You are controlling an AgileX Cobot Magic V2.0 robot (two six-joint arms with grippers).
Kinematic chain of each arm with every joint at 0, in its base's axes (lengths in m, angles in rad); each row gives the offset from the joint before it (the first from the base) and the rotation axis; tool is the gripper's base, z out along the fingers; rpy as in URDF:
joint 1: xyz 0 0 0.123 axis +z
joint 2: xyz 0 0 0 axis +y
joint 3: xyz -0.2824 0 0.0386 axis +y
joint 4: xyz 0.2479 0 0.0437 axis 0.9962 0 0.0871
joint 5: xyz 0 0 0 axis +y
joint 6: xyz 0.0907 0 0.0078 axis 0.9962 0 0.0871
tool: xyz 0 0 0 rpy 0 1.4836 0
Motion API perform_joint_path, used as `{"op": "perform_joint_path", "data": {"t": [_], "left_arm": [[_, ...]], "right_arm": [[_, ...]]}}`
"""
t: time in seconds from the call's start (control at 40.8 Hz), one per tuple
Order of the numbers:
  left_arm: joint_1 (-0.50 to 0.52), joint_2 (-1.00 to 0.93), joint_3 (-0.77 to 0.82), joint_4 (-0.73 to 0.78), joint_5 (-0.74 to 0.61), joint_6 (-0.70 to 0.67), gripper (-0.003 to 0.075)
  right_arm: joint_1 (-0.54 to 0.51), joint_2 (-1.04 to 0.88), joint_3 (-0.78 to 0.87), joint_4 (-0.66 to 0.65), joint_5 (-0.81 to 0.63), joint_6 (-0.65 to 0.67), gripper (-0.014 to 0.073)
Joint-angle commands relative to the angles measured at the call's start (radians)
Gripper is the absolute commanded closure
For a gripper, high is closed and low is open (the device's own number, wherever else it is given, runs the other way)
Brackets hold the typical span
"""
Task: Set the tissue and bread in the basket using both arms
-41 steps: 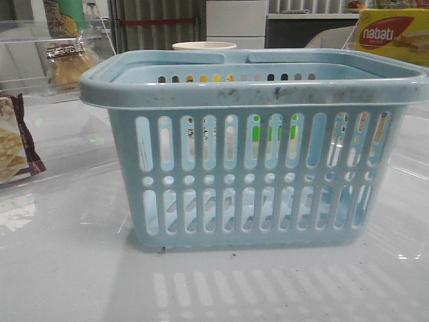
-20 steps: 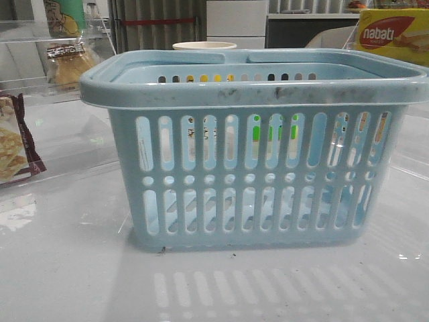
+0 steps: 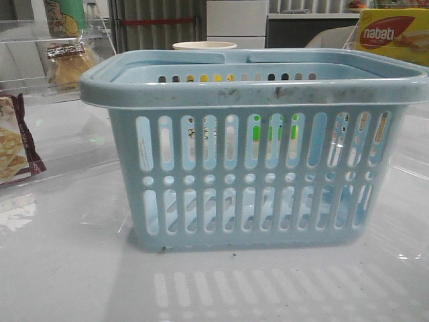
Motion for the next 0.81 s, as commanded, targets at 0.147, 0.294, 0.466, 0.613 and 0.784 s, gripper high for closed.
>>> {"op": "perform_joint_path", "data": {"t": [0.147,0.294,0.466,0.613,0.784], "left_arm": [[-0.007,0.246,-0.33,0.001,0.197,-0.005,0.0629],[-0.007,0.359,-0.444,0.001,0.367,-0.005,0.0629],[-0.007,0.451,-0.45,0.001,0.478,-0.005,0.0629],[-0.007,0.522,-0.447,0.001,0.594,-0.005,0.0629],[-0.007,0.591,-0.438,-0.007,0.624,-0.005,0.0629]], "right_arm": [[0.004,0.229,-0.299,-0.012,0.145,0.0,0.0536],[0.004,0.34,-0.387,-0.012,0.276,0.0,0.0536],[0.004,0.448,-0.385,-0.012,0.376,0.0,0.0536],[0.004,0.535,-0.365,-0.012,0.453,0.0,0.0536],[0.004,0.619,-0.32,-0.012,0.474,0.0,0.0536]]}}
